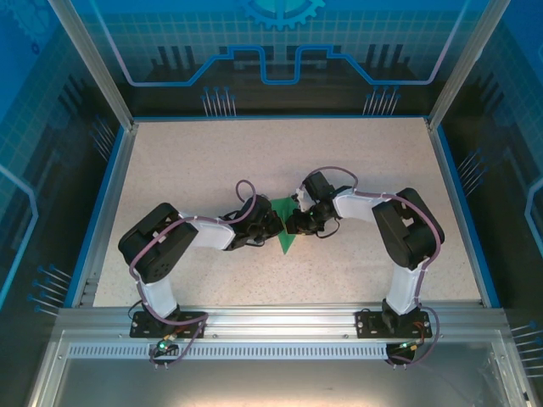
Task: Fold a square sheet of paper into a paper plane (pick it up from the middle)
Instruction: Fourth fold the wing at the center of the table.
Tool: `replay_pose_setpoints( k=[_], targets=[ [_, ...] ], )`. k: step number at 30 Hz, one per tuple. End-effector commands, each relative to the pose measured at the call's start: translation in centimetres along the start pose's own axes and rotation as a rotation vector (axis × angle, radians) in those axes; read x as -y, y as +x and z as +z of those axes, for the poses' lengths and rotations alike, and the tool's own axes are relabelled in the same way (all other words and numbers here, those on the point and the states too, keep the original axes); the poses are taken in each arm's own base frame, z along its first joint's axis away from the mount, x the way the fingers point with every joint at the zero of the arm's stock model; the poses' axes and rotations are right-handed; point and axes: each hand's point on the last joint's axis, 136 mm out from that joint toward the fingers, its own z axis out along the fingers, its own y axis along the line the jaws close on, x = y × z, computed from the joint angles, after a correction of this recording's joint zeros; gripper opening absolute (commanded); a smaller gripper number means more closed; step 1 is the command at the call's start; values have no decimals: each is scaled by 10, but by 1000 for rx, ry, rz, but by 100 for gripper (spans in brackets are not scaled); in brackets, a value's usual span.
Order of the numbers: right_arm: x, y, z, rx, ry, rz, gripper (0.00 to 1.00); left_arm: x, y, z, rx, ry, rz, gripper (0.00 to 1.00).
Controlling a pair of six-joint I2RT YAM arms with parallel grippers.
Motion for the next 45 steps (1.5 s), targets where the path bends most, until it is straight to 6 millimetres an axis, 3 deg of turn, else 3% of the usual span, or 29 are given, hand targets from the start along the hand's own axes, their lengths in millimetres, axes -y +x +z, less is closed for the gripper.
replay_pose_setpoints(
  k=[1, 7, 15, 23, 29, 36, 45],
  targets=[
    [6, 8, 9, -37, -14, 31, 23, -12, 4, 5, -24, -4, -43, 0],
    [16, 10, 12, -41, 36, 54, 23, -7, 2, 2, -30, 45, -76, 0],
    [21, 8, 7, -22, 54, 104, 26, 14, -8, -26, -2, 101, -44, 5],
    [4, -21, -34, 129, 0, 108, 24, 16, 2, -44, -12, 120, 6, 15],
    [18, -35, -42, 164, 43, 142, 19, 33, 23, -44, -43, 107, 136, 27],
    [20, -44, -33, 155, 41, 151, 18, 28, 30, -36, -12, 2, 194, 39],
    [20, -43, -31, 151, 34, 151, 18, 24, 18, -24, 27, -126, 257, 40]
  ],
)
